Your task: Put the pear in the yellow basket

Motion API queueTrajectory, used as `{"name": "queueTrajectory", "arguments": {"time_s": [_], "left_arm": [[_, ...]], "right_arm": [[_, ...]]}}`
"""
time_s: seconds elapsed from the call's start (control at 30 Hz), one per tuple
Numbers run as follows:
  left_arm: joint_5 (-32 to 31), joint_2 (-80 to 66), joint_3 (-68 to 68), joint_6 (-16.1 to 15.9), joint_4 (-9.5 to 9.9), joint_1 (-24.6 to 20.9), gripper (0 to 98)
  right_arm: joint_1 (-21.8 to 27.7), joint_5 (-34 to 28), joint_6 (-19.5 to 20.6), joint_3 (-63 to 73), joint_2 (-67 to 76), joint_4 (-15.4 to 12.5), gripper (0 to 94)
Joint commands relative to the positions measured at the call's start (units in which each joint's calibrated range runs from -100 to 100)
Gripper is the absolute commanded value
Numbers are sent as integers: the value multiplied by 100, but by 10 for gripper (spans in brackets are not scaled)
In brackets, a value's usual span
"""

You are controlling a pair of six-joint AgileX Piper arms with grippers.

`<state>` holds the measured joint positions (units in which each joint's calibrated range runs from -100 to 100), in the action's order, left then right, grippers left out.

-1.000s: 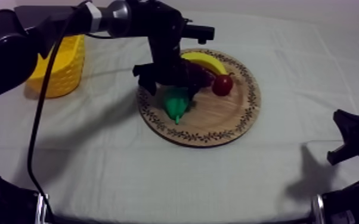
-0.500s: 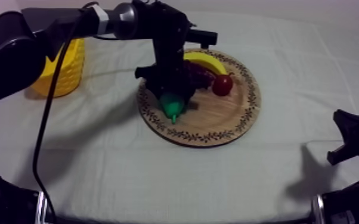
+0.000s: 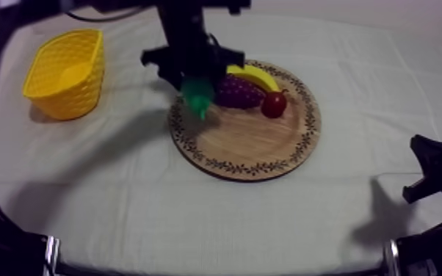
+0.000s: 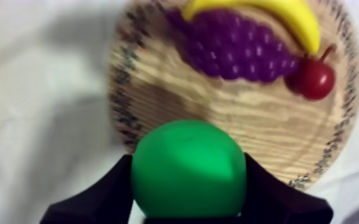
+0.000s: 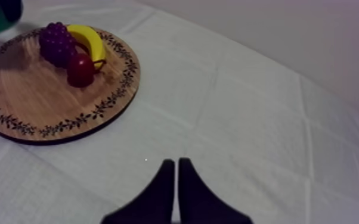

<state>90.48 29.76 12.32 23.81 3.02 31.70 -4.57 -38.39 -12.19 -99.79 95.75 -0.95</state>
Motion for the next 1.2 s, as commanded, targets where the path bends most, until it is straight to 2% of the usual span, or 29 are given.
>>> {"name": "queueTrajectory", "arguments": {"time_s": [0.0, 0.13, 0.3, 0.53, 0.7, 0.87, 1.0, 1.17], "left_arm": [[121, -953, 4, -2, 104, -115, 376], [328, -1777, 15, -75, 328, -426, 393], [382, -2460, -113, -313, 544, -1029, 423], [3, -2728, -552, -774, 673, -2032, 447], [-358, -2584, -918, -1090, 739, -2554, 631], [-647, -2201, -1291, -1167, 737, -2836, 707], [-932, -1790, -1462, -1184, 737, -2904, 720], [-1230, -1478, -1594, -1188, 733, -2926, 793]], "right_arm": [[-3, 0, -1, 1, 1, 0, 5], [-3, 0, 0, 1, 1, 0, 5], [-3, 0, 0, 1, 1, 0, 5], [-3, 0, 0, 1, 1, 0, 5], [-3, 0, 0, 1, 1, 0, 5], [-3, 0, 0, 1, 1, 0, 5], [-3, 0, 0, 1, 1, 0, 5], [-3, 0, 0, 1, 1, 0, 5]]}}
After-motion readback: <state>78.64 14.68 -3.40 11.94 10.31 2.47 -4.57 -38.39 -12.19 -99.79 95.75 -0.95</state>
